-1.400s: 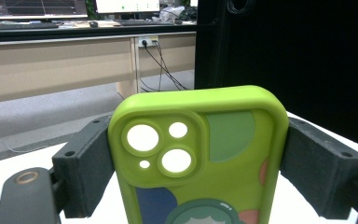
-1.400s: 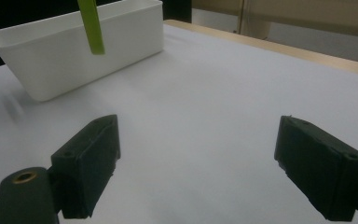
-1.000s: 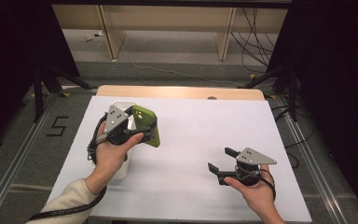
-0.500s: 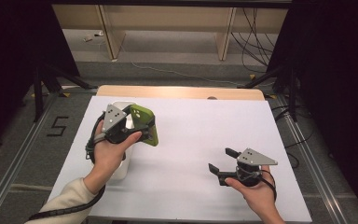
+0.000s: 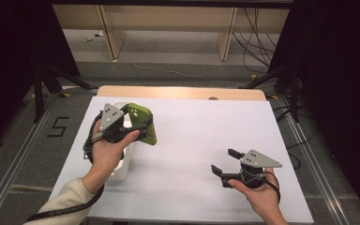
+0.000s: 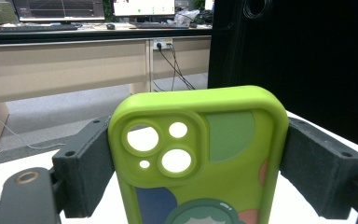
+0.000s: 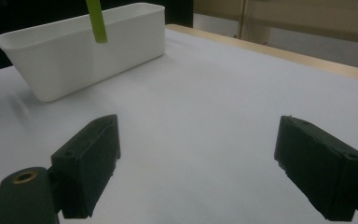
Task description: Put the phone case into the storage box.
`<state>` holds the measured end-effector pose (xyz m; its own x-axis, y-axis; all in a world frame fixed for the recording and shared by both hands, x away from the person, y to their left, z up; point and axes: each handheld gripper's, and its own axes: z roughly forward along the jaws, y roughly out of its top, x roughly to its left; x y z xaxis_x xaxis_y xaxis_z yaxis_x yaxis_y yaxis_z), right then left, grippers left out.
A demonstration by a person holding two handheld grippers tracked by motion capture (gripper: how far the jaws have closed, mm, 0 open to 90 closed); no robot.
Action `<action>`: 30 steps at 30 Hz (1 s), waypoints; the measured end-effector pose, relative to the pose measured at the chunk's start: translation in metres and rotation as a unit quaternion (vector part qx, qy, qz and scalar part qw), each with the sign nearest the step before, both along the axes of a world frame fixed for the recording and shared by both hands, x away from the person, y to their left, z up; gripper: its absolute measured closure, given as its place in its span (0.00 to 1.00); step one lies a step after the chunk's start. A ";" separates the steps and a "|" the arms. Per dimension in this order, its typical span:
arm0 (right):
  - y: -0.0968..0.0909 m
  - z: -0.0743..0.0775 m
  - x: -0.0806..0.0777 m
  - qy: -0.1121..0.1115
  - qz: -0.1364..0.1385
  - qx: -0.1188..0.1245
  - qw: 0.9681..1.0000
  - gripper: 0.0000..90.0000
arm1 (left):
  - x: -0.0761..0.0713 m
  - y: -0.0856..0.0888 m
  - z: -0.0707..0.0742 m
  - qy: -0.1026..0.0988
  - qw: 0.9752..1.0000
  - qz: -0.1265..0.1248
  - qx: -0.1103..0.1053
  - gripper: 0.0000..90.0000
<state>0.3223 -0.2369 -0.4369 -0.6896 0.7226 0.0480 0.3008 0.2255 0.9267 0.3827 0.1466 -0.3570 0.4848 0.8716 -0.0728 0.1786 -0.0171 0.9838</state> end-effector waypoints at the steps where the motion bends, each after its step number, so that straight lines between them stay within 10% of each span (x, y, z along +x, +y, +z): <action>1: -0.001 0.000 0.000 0.000 -0.001 0.002 1.000 0.17 | 0.000 0.001 0.000 0.000 1.000 0.001 0.000 0.17; 30: -0.007 0.000 -0.002 0.000 -0.012 0.004 1.000 0.17 | 0.006 0.020 0.006 -0.002 1.000 0.029 -0.002 0.17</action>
